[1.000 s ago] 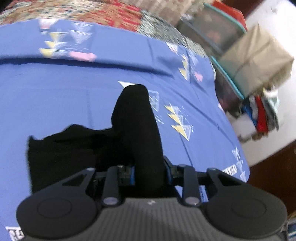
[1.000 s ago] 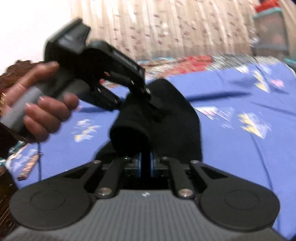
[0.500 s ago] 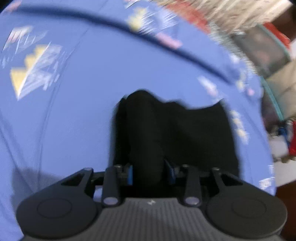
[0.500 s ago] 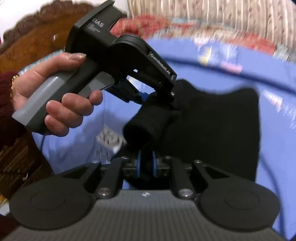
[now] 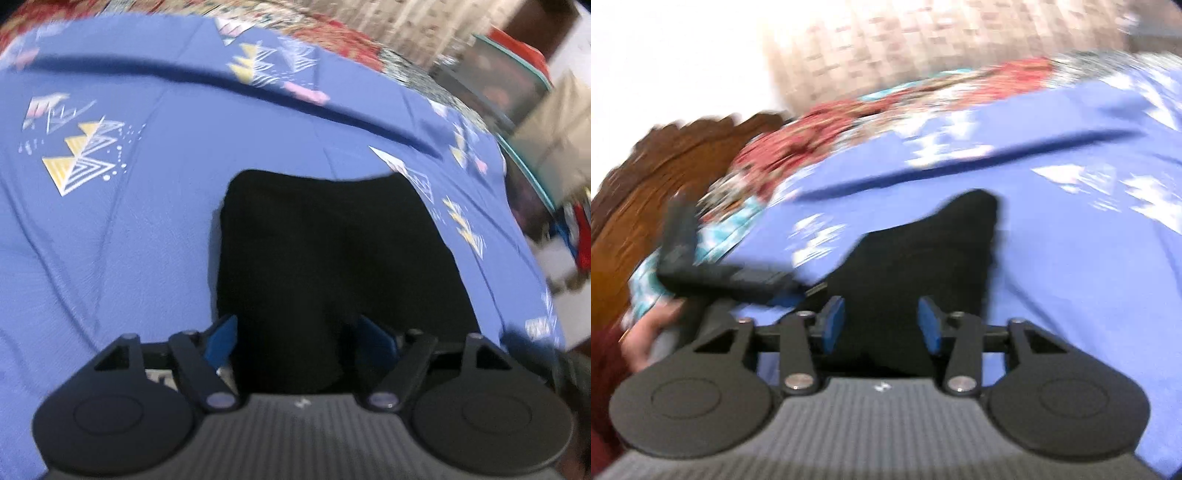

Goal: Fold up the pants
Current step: 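Lay the folded black pants flat and open both grippers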

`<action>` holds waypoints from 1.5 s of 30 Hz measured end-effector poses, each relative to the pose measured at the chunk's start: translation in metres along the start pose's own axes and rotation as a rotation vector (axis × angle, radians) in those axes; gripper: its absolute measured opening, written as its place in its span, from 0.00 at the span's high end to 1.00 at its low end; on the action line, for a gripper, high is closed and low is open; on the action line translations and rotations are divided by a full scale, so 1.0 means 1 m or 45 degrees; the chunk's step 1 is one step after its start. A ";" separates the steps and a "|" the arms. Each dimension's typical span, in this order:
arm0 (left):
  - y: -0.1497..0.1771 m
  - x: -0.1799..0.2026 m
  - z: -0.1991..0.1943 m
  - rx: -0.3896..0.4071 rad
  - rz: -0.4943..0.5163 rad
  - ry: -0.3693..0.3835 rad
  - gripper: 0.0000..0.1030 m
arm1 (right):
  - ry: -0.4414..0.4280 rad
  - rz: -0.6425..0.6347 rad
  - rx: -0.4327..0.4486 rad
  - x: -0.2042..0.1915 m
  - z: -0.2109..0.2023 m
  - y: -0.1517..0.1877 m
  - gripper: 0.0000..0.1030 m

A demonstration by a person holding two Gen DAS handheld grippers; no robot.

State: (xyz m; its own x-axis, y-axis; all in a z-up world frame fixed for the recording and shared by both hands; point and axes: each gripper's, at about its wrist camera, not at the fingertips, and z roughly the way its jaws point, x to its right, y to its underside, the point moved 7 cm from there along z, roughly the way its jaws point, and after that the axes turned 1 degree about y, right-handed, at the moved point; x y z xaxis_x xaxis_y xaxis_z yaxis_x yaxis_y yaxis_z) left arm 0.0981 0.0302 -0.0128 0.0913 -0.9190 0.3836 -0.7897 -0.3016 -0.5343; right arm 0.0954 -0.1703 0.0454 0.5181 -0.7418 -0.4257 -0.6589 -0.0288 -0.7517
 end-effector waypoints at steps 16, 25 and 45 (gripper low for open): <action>0.043 -0.032 0.010 -0.056 -0.196 -0.012 0.17 | 0.149 0.143 -0.218 0.028 0.028 0.046 0.60; 0.044 -0.034 0.002 -0.061 -0.250 -0.020 0.11 | 0.206 0.260 -0.167 0.046 0.022 0.034 0.43; 0.057 0.001 -0.043 0.016 -0.058 -0.260 0.12 | 0.194 0.340 -0.238 0.034 0.017 0.042 0.38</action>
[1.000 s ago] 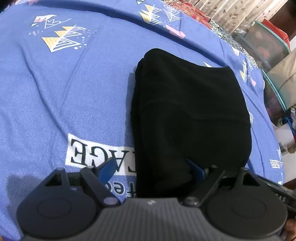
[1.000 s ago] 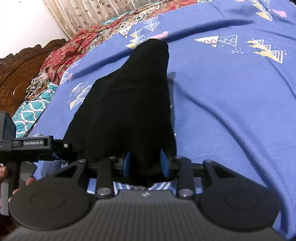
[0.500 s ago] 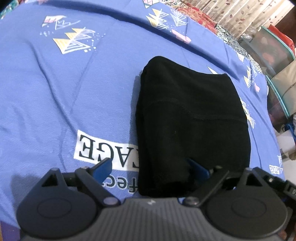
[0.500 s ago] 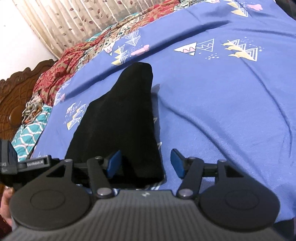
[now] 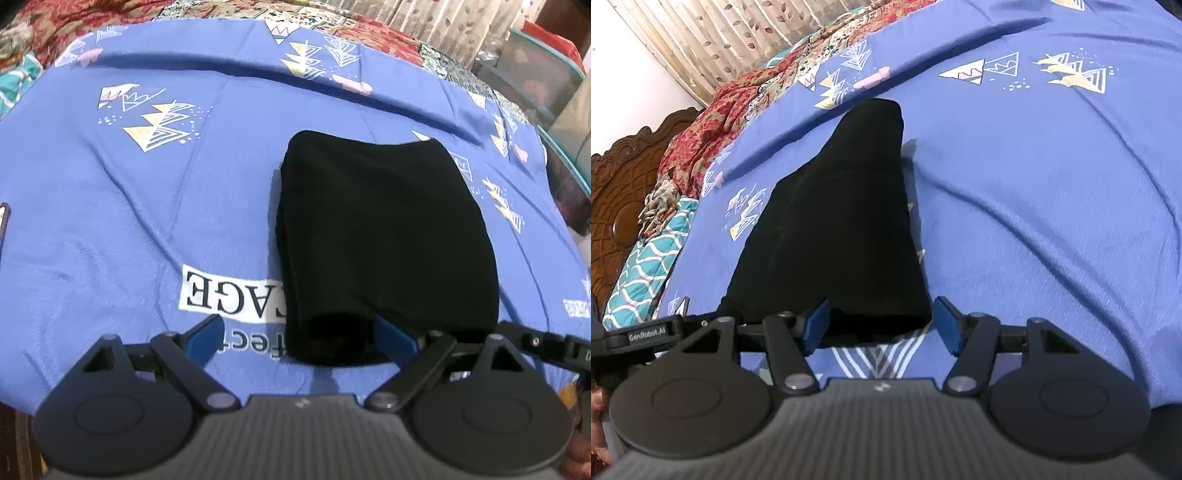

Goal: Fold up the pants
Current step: 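Lay the folded black pants flat and open both grippers, then pull both open grippers back from the folded pants bundle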

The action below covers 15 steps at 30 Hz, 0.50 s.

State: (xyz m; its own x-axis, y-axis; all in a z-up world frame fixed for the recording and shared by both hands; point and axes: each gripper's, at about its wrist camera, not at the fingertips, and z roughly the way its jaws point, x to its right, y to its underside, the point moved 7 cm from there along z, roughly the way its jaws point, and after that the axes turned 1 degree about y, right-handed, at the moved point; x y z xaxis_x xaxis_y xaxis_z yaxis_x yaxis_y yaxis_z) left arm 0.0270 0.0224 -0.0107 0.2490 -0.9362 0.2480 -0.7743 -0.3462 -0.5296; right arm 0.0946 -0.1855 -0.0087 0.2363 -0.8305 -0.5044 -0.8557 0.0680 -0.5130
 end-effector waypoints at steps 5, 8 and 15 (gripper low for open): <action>0.008 0.005 -0.002 -0.012 0.032 -0.036 0.12 | -0.017 0.018 -0.007 0.002 -0.001 0.003 0.38; 0.011 0.006 -0.003 -0.016 0.050 -0.062 0.12 | -0.017 0.035 -0.005 0.004 -0.002 0.005 0.37; 0.017 0.006 -0.004 -0.025 0.065 -0.121 0.12 | -0.021 0.069 -0.010 0.011 -0.005 0.006 0.36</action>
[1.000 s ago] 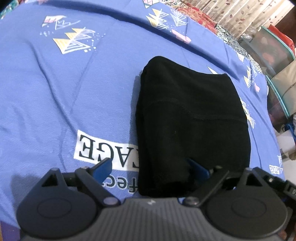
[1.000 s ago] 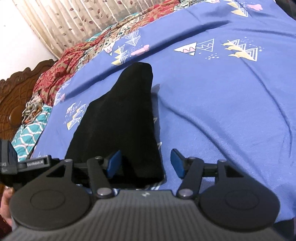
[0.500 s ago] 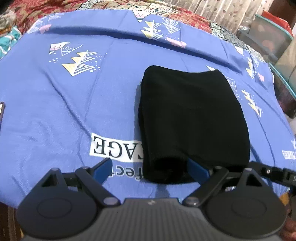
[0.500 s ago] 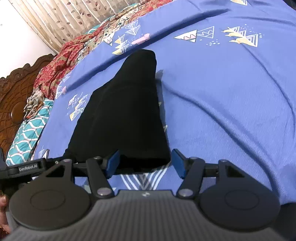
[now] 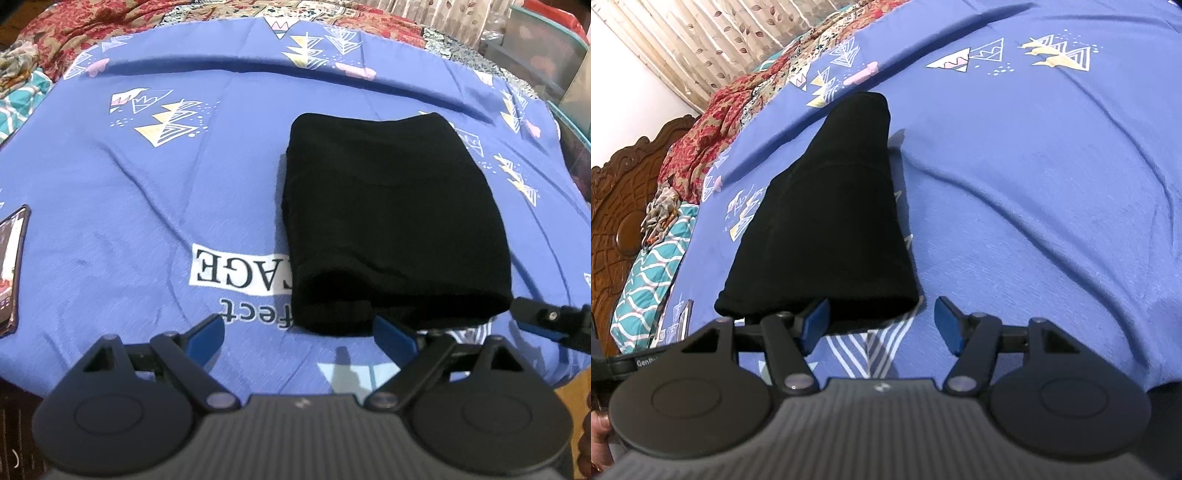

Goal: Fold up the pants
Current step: 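Pull both open grippers back from the folded pants bundle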

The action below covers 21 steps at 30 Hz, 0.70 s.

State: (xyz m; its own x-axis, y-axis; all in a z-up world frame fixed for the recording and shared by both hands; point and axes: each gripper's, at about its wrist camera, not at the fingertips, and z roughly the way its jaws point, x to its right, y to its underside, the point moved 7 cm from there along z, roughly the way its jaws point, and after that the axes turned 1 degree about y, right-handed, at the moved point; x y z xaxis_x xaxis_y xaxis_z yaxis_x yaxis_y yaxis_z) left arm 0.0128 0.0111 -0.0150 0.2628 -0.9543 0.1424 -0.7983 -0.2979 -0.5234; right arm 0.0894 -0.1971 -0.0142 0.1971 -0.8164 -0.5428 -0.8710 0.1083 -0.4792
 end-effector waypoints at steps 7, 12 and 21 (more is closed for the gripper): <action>0.006 -0.005 -0.003 -0.020 -0.017 -0.007 0.09 | -0.003 -0.009 0.010 -0.003 -0.004 0.002 0.35; 0.009 -0.010 -0.003 -0.019 -0.018 -0.038 0.04 | -0.001 -0.014 0.008 0.000 -0.005 0.002 0.33; 0.014 -0.032 0.003 -0.033 -0.043 -0.135 0.00 | 0.045 0.003 -0.016 0.004 -0.003 0.005 0.30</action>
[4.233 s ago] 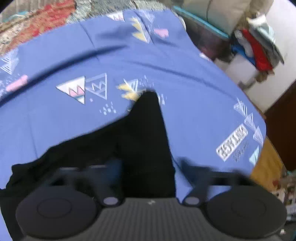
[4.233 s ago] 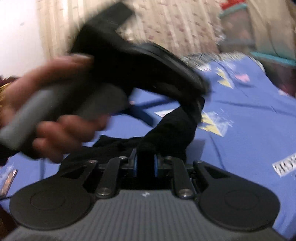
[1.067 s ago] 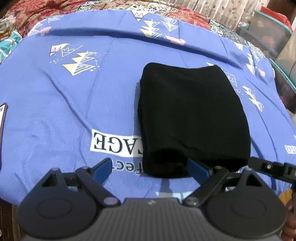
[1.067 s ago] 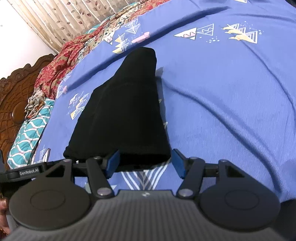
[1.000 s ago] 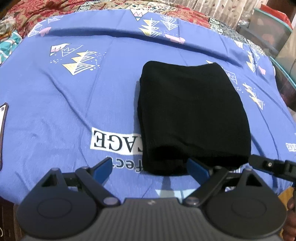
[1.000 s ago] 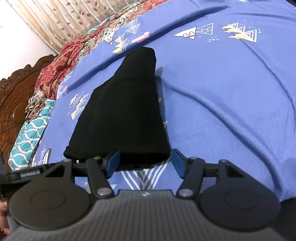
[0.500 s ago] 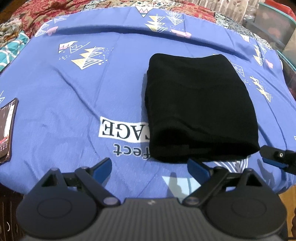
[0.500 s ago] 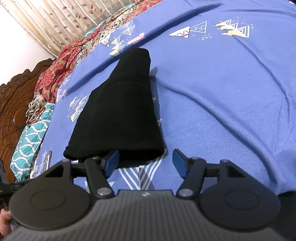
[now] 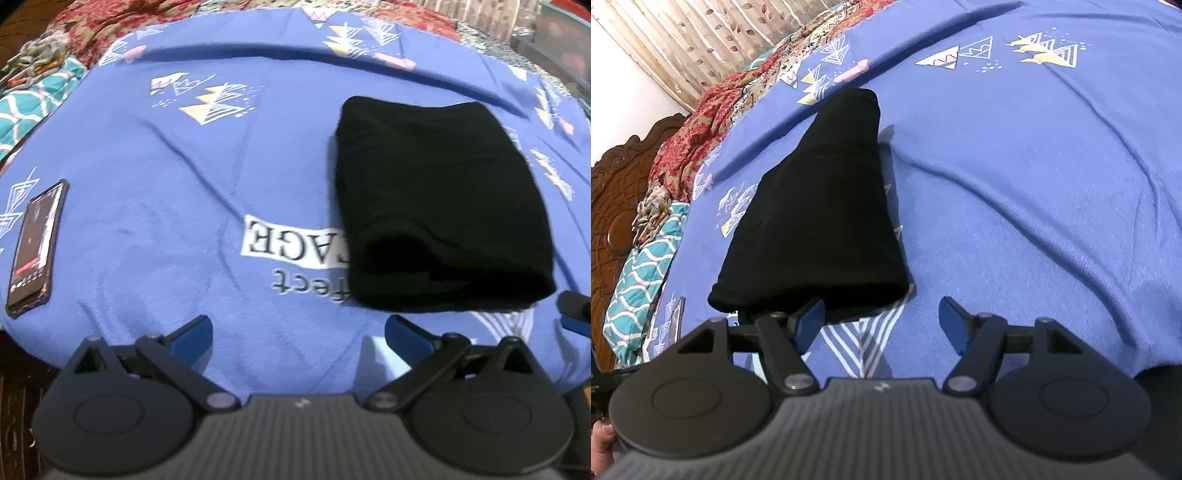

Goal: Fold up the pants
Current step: 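Pull both open grippers back from the folded pants bundle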

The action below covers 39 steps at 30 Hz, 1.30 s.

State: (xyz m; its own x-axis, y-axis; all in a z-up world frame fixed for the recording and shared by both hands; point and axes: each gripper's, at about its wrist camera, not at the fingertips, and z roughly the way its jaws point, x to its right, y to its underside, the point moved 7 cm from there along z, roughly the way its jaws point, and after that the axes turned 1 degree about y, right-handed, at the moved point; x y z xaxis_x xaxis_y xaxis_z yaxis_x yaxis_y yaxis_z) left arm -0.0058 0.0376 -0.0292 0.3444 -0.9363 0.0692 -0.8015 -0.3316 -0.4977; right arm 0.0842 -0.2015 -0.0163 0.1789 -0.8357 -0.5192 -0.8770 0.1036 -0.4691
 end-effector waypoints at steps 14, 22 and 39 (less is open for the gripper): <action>0.014 -0.023 0.016 -0.053 -0.033 -0.035 0.00 | 0.066 0.027 -0.056 0.001 0.007 0.009 0.20; 0.020 -0.025 0.023 -0.058 -0.056 -0.032 0.00 | 0.113 0.040 -0.078 0.007 0.007 0.014 0.16; 0.021 -0.025 0.020 -0.052 -0.040 -0.036 0.00 | 0.083 0.064 -0.062 0.002 0.012 0.020 0.00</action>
State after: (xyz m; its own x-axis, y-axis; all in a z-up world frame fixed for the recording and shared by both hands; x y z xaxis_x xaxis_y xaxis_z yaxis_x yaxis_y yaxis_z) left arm -0.0210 0.0563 -0.0590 0.3829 -0.9219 0.0592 -0.8093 -0.3656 -0.4598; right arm 0.0719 -0.1947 -0.0349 0.1063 -0.8638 -0.4925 -0.9049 0.1212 -0.4080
